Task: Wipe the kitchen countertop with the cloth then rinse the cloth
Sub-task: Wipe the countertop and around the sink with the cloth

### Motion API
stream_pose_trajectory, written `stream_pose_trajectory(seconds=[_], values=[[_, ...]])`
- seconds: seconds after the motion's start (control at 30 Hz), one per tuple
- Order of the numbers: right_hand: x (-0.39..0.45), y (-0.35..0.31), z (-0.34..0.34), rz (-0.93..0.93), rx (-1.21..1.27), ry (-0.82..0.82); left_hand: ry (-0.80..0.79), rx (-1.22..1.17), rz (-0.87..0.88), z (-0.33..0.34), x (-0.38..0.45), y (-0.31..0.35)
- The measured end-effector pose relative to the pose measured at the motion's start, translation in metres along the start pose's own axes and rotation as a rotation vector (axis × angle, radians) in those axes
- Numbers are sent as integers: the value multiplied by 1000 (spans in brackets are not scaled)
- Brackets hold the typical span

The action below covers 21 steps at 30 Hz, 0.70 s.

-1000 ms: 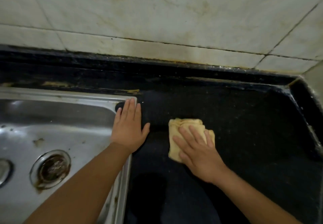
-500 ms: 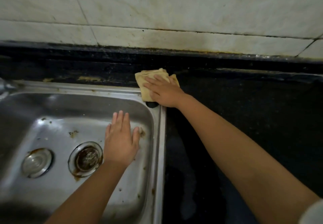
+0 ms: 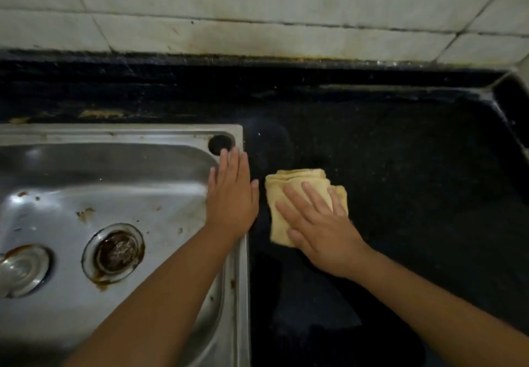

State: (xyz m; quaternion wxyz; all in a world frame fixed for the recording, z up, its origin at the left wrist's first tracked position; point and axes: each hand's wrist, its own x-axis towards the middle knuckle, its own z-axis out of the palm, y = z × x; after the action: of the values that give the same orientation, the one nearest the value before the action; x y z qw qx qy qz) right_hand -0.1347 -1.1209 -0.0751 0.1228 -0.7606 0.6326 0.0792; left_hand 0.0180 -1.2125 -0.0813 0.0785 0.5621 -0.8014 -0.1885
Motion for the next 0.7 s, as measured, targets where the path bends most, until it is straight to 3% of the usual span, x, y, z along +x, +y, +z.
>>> stream_pose_trajectory(seconds=[0.07,0.2,0.37,0.5,0.7], values=[[-35,-23,22,-63,-21,-21,-53,-15,15,7,-9,1],[-54,-18,29,-154,-8,29,2,-48,60,19,-20,2],[44,-2,-4,127,110,1,5,-81,76,22,-24,2],[119,24,-22,240,128,-6,-1,-38,72,24,-21,2],[100,66,-26,410,215,7,-7,25,80,23,-14,7]])
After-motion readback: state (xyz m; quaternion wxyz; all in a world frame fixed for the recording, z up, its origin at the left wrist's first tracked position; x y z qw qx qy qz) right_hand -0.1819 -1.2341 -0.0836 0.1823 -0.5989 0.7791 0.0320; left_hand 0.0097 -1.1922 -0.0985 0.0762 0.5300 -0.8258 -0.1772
